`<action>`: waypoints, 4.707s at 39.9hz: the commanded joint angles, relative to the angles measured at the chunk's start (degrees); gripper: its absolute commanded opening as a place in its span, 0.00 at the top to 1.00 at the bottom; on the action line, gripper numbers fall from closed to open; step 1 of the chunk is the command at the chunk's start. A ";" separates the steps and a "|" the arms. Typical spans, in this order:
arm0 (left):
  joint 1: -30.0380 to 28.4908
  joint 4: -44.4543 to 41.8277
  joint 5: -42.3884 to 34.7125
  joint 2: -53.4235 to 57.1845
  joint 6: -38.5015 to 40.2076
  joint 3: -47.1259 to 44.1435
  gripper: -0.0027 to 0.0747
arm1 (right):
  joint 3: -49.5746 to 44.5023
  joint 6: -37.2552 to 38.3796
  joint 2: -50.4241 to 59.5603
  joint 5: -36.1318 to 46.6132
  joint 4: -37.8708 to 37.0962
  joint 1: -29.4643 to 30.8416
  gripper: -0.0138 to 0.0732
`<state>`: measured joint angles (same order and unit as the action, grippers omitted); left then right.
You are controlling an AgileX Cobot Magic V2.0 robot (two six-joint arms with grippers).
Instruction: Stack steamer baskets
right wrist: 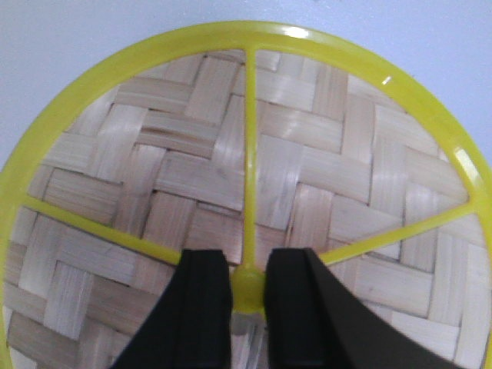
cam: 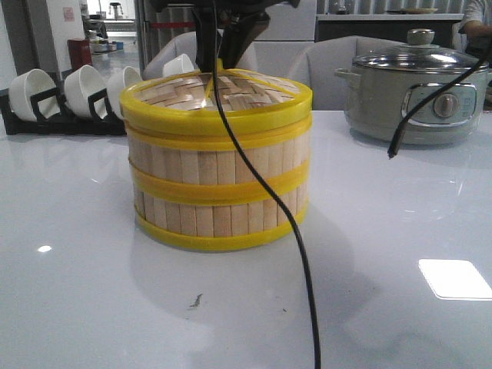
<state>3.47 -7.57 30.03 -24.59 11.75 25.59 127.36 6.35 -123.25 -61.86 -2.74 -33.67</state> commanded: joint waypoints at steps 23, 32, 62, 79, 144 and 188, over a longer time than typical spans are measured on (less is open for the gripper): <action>-0.08 -0.12 -4.90 -0.21 0.28 1.56 0.86 | 1.98 -0.37 2.82 1.07 -1.05 -0.15 0.63; -0.08 -0.12 -4.90 -0.21 0.28 1.56 0.86 | 1.98 0.27 3.41 1.12 -1.00 -0.15 0.32; -0.08 -0.12 -4.90 -0.21 0.28 1.56 0.86 | -4.40 0.27 22.14 7.66 -1.12 11.51 0.48; -0.08 -0.12 -4.90 -0.21 0.28 1.56 0.86 | -42.25 0.27 54.38 31.46 -1.12 25.94 0.48; -0.08 -0.12 -4.90 -0.21 0.28 1.56 0.86 | -111.87 -0.17 117.93 47.55 -1.49 33.37 0.76; -0.08 -0.12 -4.90 -0.21 0.28 1.56 0.86 | -111.87 2.02 117.93 48.40 7.32 33.31 0.76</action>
<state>3.47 -7.57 30.03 -24.59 11.75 25.59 13.93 8.49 -4.71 -18.92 4.33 -0.65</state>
